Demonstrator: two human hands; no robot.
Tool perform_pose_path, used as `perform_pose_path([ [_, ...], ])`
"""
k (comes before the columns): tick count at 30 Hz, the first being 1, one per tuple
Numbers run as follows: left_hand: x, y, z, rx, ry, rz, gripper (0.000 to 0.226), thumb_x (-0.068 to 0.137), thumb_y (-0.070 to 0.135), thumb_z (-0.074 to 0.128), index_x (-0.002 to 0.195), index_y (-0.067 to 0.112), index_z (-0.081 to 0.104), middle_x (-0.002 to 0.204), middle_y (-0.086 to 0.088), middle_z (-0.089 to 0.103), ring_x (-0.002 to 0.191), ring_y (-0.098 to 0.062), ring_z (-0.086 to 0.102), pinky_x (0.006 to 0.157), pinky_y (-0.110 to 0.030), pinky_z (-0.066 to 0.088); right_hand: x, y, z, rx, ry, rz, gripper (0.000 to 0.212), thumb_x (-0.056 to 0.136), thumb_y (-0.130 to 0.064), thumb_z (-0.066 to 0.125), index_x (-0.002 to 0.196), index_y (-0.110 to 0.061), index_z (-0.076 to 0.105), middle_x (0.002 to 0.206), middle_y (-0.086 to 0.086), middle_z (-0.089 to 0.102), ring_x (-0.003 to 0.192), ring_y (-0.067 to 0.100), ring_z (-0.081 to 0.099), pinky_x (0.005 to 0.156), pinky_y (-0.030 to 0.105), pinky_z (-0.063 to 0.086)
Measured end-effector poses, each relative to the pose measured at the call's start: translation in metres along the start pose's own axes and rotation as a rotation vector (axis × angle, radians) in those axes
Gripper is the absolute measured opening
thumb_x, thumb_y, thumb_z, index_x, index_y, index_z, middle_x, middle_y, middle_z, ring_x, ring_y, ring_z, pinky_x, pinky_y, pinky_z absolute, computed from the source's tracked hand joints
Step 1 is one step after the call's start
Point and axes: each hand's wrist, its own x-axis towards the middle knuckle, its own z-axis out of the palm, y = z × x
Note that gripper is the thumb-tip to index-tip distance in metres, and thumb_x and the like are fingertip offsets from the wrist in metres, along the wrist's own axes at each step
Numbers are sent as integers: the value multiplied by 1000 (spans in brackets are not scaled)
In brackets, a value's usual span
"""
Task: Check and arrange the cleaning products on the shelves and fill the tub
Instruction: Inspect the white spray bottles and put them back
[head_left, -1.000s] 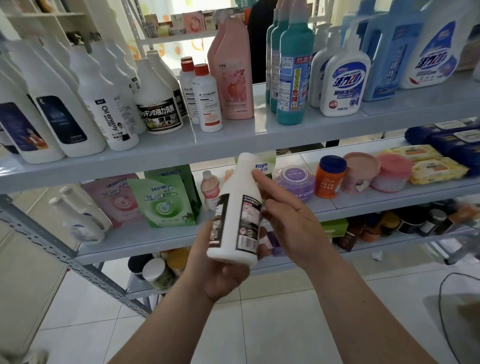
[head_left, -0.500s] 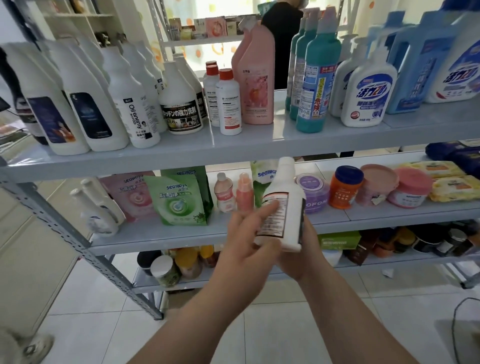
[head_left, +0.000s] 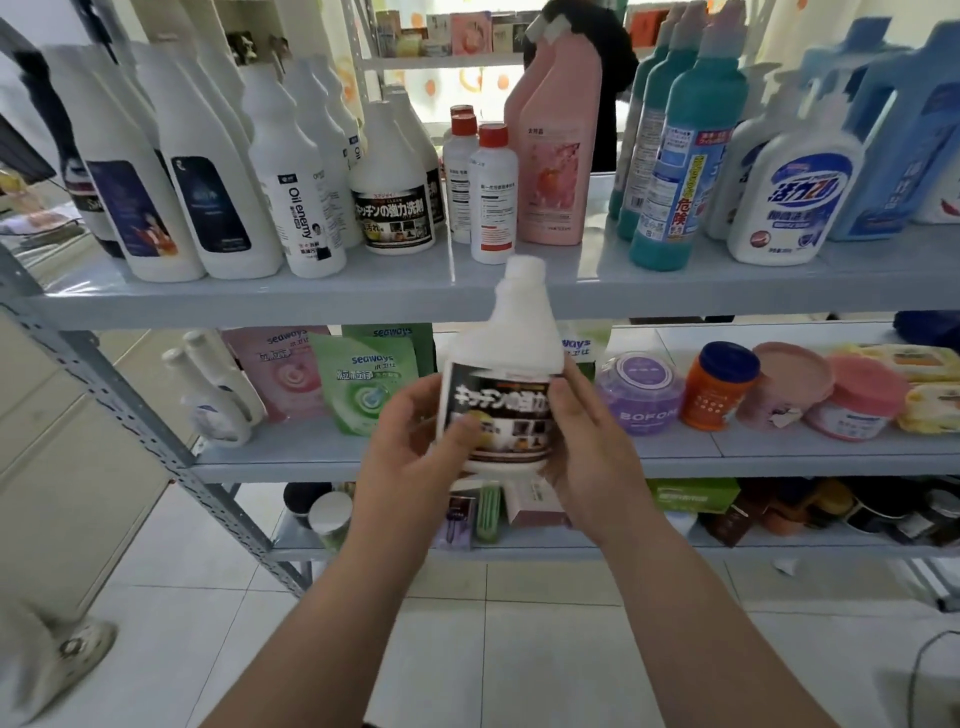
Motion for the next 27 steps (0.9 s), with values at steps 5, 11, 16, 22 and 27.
perform_pose_path([
  [5, 11, 1, -11, -99, 77, -75, 31, 101, 7, 56, 125, 24, 65, 99, 1, 78, 92, -20, 76, 77, -33, 63, 14, -6, 13, -306, -103, -93, 41, 94, -50, 67, 134, -56, 58, 126, -6, 70, 122, 21, 66, 104, 54, 53],
  [11, 41, 3, -24, -19, 159, 80, 32, 101, 7, 56, 117, 34, 58, 110, 20, 71, 95, -8, 72, 72, -28, 61, 42, -13, 32, -421, -210, -193, 57, 103, -18, 60, 147, -49, 44, 135, -14, 65, 127, 12, 62, 105, 44, 54],
  [16, 88, 11, -28, 69, 155, 174, 32, 100, 9, 58, 117, 37, 56, 112, 21, 69, 103, -6, 69, 86, -41, 61, 82, -26, 56, -585, -174, -293, 70, 85, -35, 80, 142, -54, 43, 134, -12, 65, 121, 14, 66, 93, 50, 59],
  [22, 159, 27, -24, 385, -38, 308, 31, 103, 19, 55, 127, 38, 53, 119, 27, 62, 110, 9, 60, 97, -34, 53, 133, -42, 54, -683, 13, -451, 71, 80, -41, 84, 139, -49, 46, 129, -21, 65, 117, 1, 64, 96, 35, 59],
  [27, 218, 53, -31, 612, 88, 517, 53, 98, 17, 59, 147, 22, 42, 147, -2, 38, 132, -17, 44, 105, -32, 40, 158, -52, 42, -754, 100, -529, 70, 76, -46, 85, 130, -63, 43, 132, -28, 59, 124, 2, 60, 98, 36, 57],
])
